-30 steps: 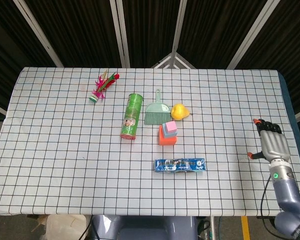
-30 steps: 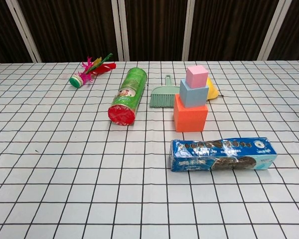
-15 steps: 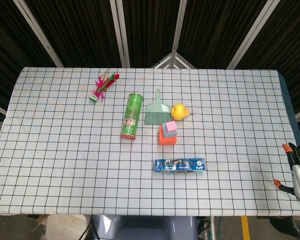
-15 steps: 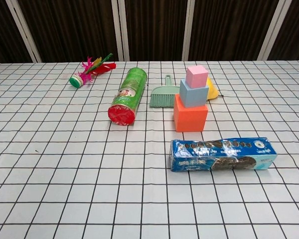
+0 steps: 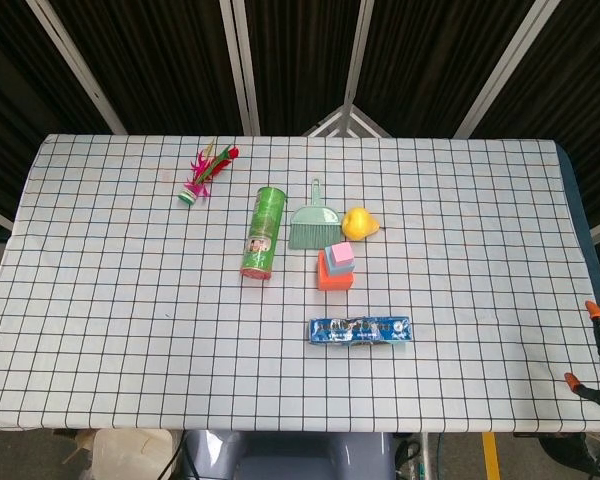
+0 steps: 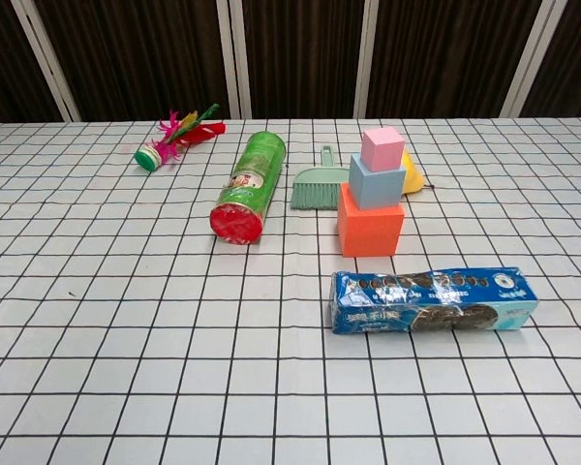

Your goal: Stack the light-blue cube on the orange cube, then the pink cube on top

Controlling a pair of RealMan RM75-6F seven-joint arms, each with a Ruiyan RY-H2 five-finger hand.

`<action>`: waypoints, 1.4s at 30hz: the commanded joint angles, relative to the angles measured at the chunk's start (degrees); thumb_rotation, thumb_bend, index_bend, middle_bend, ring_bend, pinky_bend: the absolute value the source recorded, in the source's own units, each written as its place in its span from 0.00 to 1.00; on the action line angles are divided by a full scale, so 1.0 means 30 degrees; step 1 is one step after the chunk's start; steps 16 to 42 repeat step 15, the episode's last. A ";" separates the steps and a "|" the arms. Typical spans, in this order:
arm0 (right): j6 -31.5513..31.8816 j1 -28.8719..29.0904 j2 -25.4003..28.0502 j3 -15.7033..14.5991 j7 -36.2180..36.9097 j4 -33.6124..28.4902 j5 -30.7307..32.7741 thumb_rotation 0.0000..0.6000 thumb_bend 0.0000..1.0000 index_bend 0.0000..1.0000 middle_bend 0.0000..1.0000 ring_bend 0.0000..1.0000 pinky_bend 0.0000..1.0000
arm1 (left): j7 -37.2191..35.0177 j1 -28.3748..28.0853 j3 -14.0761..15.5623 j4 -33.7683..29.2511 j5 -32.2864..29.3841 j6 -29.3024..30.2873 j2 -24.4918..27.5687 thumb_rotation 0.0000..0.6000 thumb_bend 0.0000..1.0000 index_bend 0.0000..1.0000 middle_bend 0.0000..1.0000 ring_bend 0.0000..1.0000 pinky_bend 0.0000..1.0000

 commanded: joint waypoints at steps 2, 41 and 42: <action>0.0216 -0.0225 0.0031 0.0203 0.0726 0.0455 -0.0287 1.00 0.24 0.00 0.08 0.00 0.01 | 0.0228 -0.0120 0.0038 -0.0109 0.0064 -0.0187 -0.0005 1.00 0.16 0.11 0.00 0.00 0.00; 0.0420 -0.0548 -0.0073 0.0534 0.2076 0.1066 -0.0870 1.00 0.24 0.00 0.08 0.00 0.01 | 0.1296 -0.0454 -0.0019 -0.0450 -0.0165 -0.0743 -0.0080 1.00 0.16 0.11 0.00 0.00 0.00; 0.0420 -0.0548 -0.0073 0.0534 0.2076 0.1066 -0.0870 1.00 0.24 0.00 0.08 0.00 0.01 | 0.1296 -0.0454 -0.0019 -0.0450 -0.0165 -0.0743 -0.0080 1.00 0.16 0.11 0.00 0.00 0.00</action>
